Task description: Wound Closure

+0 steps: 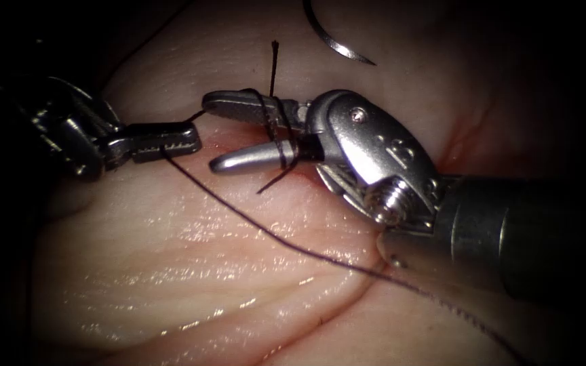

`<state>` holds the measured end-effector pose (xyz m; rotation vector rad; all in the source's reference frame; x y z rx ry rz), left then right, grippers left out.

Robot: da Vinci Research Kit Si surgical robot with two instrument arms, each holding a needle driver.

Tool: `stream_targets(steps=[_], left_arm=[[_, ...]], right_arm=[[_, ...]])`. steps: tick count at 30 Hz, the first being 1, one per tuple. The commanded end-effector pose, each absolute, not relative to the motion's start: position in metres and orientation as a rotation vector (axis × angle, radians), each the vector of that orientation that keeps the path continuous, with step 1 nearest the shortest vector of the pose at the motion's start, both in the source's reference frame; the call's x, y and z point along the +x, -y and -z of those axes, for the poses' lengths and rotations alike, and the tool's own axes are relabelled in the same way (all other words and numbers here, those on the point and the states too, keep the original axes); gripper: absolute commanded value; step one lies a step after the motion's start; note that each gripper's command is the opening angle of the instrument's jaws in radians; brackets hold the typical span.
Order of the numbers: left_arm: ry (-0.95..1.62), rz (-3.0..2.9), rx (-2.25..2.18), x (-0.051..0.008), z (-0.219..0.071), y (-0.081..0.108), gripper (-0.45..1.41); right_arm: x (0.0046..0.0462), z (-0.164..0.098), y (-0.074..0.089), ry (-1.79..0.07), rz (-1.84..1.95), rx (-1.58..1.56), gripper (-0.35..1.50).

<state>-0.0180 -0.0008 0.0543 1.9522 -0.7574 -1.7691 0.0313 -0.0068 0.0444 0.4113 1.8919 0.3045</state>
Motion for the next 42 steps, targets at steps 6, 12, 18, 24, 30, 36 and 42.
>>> stream_targets(steps=[6,12,18,24,30,36,42], left_arm=[[0.711,1.818,1.851,-0.0202,-0.0549,0.0025,-0.45],[0.706,1.839,1.825,-0.0222,-0.0552,0.0022,-0.45],[0.705,1.836,1.823,-0.0236,-0.0555,0.0020,-0.45],[0.704,1.836,1.825,-0.0237,-0.0555,0.0019,-0.45],[0.696,1.844,1.830,-0.0238,-0.0553,0.0024,-0.45],[0.692,1.849,1.833,-0.0241,-0.0543,0.0037,-0.45],[0.686,1.860,1.840,-0.0248,-0.0534,0.0042,-0.45]], right_arm=[[0.0313,-0.0456,0.0064,-1.834,-0.356,0.351,0.47],[0.0316,-0.0454,0.0066,-1.834,-0.356,0.349,0.46],[0.0317,-0.0453,0.0068,-1.846,-0.369,0.334,0.44],[0.0318,-0.0455,0.0072,-1.841,-0.394,0.321,0.44],[0.0315,-0.0459,0.0072,-1.766,-0.466,0.254,0.57],[0.0307,-0.0462,0.0067,-1.706,-0.547,0.186,0.57],[0.0309,-0.0464,0.0073,-1.676,-0.565,0.155,0.57]])
